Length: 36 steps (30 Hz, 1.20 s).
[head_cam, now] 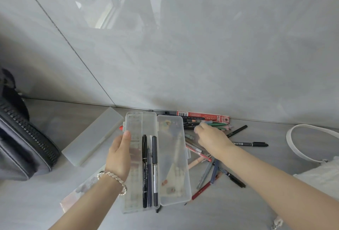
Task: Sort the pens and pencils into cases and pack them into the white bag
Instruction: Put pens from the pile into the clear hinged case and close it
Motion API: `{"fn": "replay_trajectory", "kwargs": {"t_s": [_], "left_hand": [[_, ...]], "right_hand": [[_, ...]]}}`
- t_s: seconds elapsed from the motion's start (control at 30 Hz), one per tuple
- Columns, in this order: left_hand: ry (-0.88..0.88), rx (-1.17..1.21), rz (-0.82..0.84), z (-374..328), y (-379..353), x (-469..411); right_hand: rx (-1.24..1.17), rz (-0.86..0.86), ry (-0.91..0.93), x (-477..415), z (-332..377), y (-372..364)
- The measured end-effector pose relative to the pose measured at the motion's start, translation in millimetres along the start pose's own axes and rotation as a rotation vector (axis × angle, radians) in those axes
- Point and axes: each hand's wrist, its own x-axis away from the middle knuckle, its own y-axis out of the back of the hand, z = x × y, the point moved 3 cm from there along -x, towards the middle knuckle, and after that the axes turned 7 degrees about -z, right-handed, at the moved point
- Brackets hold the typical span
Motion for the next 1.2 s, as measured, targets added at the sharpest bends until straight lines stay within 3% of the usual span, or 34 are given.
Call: {"fn": "replay_trajectory", "kwargs": {"t_s": [0.13, 0.33, 0.5, 1.0, 1.1, 1.2], "left_hand": [[0.021, -0.005, 0.011, 3, 2, 2], [0.044, -0.016, -0.009, 13, 6, 4], [0.031, -0.045, 0.005, 21, 5, 12], [0.002, -0.012, 0.044, 29, 19, 49], [0.006, -0.001, 0.042, 29, 19, 49], [-0.006, -0.011, 0.045, 30, 16, 49]], "right_hand": [[-0.208, -0.058, -0.167, -4, 11, 4], [0.027, -0.053, -0.184, -19, 30, -4], [0.185, -0.076, -0.054, -14, 34, 1], [0.288, 0.007, -0.006, 3, 41, 1], [0.172, -0.051, -0.079, 6, 35, 4], [-0.24, -0.383, -0.315, 18, 30, 27]]}}
